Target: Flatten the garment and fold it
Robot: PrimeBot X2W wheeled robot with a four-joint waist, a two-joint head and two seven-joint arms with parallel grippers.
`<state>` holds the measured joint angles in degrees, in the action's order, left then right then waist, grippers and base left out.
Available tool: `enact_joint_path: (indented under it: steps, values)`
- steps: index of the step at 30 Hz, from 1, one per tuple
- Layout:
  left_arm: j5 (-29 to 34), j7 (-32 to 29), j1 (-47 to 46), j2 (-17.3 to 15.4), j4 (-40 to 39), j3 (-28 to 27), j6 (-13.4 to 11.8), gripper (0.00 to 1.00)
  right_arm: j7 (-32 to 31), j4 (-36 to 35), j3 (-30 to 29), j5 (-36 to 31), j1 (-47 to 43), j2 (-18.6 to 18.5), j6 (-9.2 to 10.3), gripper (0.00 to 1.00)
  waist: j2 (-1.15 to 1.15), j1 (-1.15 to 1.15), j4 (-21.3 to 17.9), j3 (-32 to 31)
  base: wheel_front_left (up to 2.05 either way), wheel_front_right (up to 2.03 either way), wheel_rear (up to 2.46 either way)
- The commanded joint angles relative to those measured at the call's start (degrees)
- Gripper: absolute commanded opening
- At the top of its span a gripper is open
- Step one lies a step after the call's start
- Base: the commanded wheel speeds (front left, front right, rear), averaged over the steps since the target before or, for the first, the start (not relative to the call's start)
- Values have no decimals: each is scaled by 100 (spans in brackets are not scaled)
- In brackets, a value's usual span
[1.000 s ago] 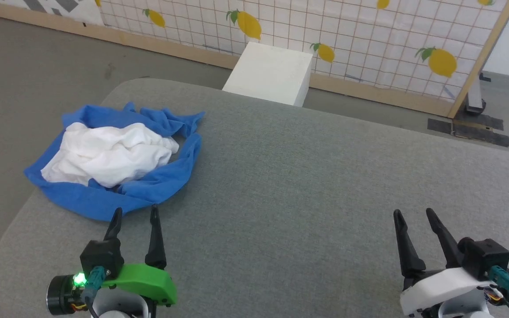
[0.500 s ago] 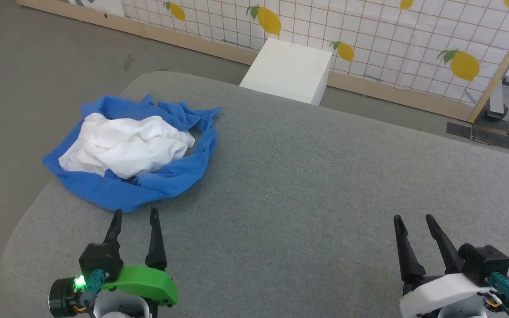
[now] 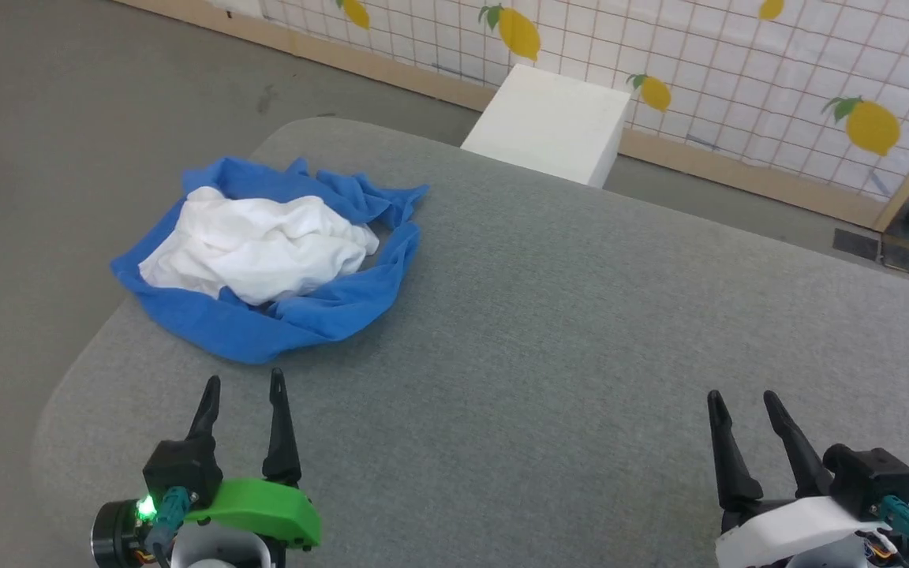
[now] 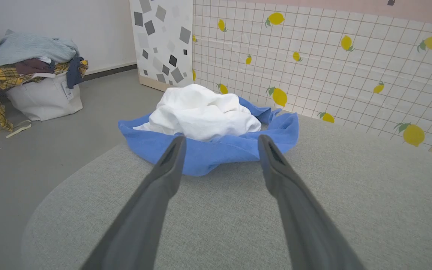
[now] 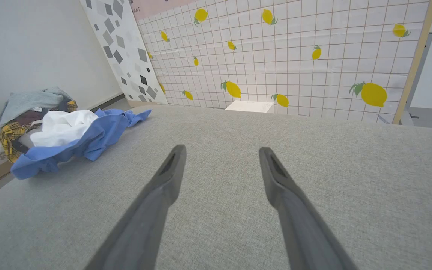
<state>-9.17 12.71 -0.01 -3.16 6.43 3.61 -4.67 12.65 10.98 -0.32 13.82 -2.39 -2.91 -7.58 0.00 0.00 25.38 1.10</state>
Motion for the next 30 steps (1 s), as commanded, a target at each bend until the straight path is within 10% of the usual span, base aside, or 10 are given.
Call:
enact_joint_path:
  steps: [1,30]
  values:
    - [-56,56,87,25,21,13,-37,100,60,39,-9,61,-68,2,8,100,0,0,54,4,0,0,0]
    - [-41,229,-8,-42,267,27,-27,100,-54,-414,32,-263,-170,3,9,100,0,0,317,-94,0,0,0]
